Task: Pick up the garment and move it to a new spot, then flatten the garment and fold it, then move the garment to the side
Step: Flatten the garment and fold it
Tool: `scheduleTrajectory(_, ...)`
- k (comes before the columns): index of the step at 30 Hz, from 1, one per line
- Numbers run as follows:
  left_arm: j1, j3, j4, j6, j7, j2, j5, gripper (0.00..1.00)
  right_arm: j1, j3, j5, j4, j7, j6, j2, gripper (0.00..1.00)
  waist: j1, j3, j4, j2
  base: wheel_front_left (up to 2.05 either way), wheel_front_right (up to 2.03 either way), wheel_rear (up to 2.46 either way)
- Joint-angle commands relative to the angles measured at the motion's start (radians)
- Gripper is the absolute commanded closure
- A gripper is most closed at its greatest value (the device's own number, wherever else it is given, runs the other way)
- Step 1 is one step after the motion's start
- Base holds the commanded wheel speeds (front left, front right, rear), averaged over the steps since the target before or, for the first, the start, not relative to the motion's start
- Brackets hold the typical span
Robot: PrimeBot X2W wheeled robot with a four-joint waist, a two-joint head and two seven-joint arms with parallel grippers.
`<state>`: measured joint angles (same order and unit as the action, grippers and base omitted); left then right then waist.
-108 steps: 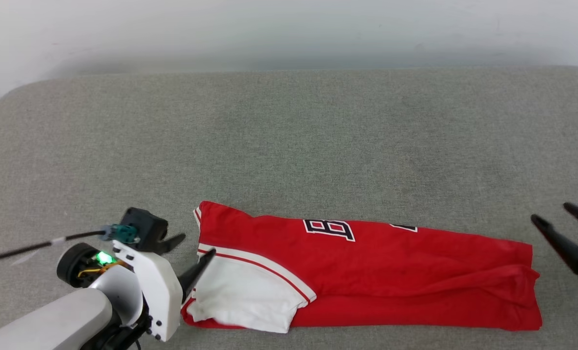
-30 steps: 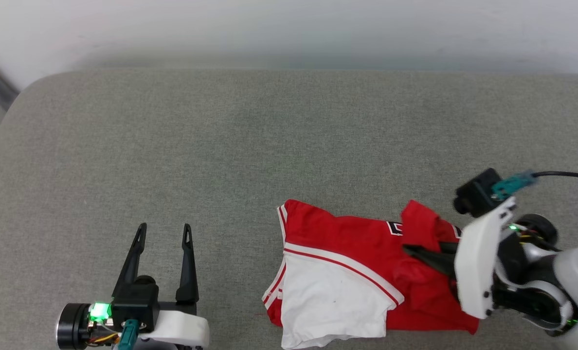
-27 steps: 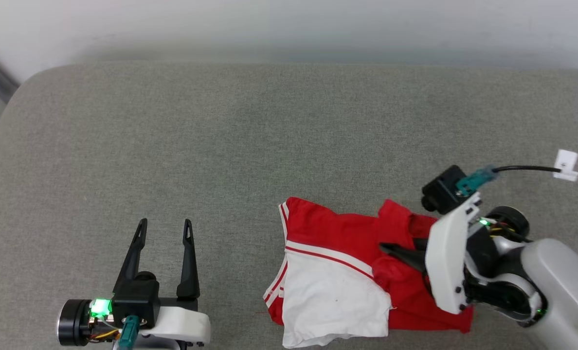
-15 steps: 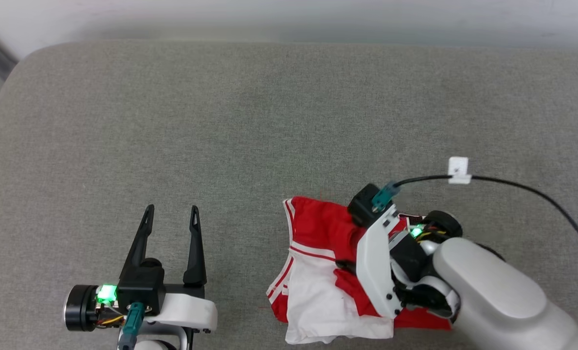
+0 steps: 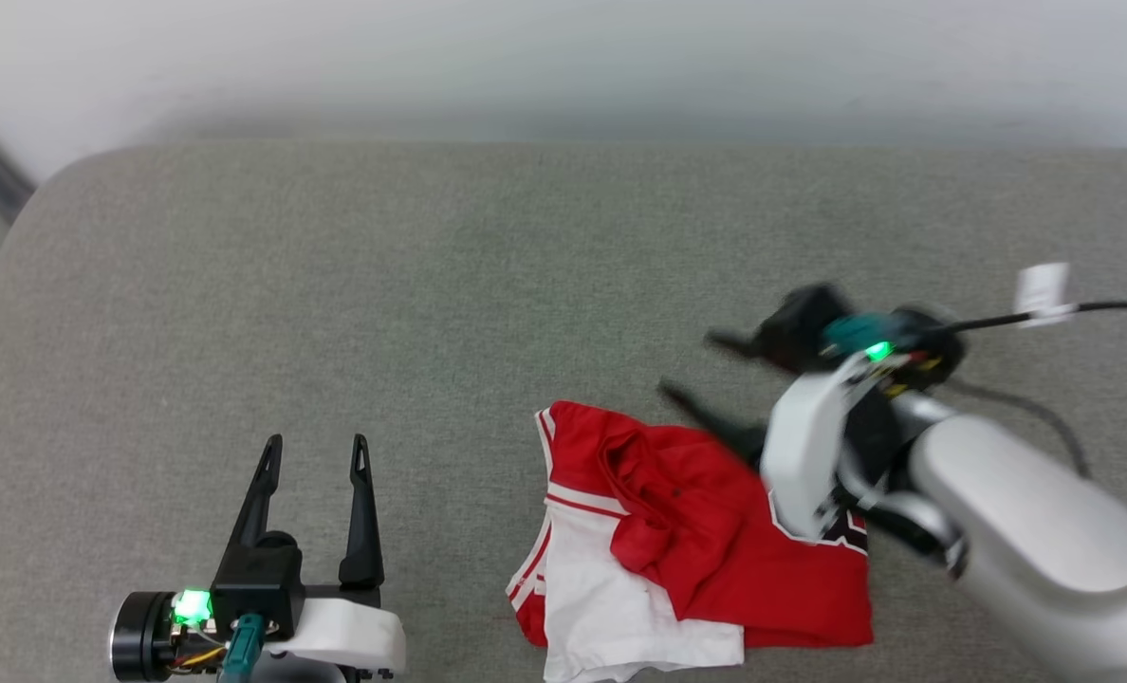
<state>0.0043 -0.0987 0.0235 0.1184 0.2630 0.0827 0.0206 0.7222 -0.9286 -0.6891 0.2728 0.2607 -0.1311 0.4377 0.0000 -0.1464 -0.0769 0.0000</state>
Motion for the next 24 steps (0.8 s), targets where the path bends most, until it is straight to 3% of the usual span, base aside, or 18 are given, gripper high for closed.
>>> scheduleTrajectory(1, 0.014, 0.004, -0.005, -0.001, 0.002, 0.001, -0.005, 0.00, -0.006, 0.055, 0.042, -0.014, -0.059, 0.001, 0.022, 0.00, 0.0000, 0.025, 0.018, 0.0000, 0.00, 0.00, 0.00)
scheduleTrajectory(5, 0.032, 0.011, -0.013, -0.007, 0.002, 0.001, -0.006, 0.00, -0.077, 0.252, 0.150, -0.021, -0.237, 0.001, 0.024, 0.00, 0.0000, 0.049, 0.036, 0.0000, 0.00, 0.00, 0.00)
scheduleTrajectory(10, 0.047, 0.015, -0.018, -0.009, 0.002, -0.003, -0.008, 0.00, -0.210, 0.502, 0.304, -0.015, -0.408, 0.001, -0.024, 0.00, 0.0000, 0.072, 0.058, 0.0000, 0.00, 0.00, 0.00)
scheduleTrajectory(11, 0.047, 0.015, -0.018, -0.009, 0.002, -0.003, -0.008, 0.00, -0.210, 0.502, 0.304, -0.015, -0.408, 0.001, -0.024, 0.00, 0.0000, 0.072, 0.058, 0.0000, 0.00, 0.00, 0.00)
scheduleTrajectory(12, 0.049, 0.015, -0.018, -0.007, 0.002, -0.005, -0.009, 0.00, -0.273, 0.600, 0.356, -0.021, -0.461, 0.001, -0.054, 0.00, 0.0000, 0.077, 0.064, 0.0000, 0.00, 0.00, 0.00)
scheduleTrajectory(24, 0.064, 0.025, -0.022, -0.015, 0.002, -0.011, 0.003, 0.00, -0.628, 0.932, 0.515, -0.204, -0.525, 0.001, -0.249, 0.00, 0.0000, 0.093, 0.082, 0.0000, 0.00, 0.00, 0.00)
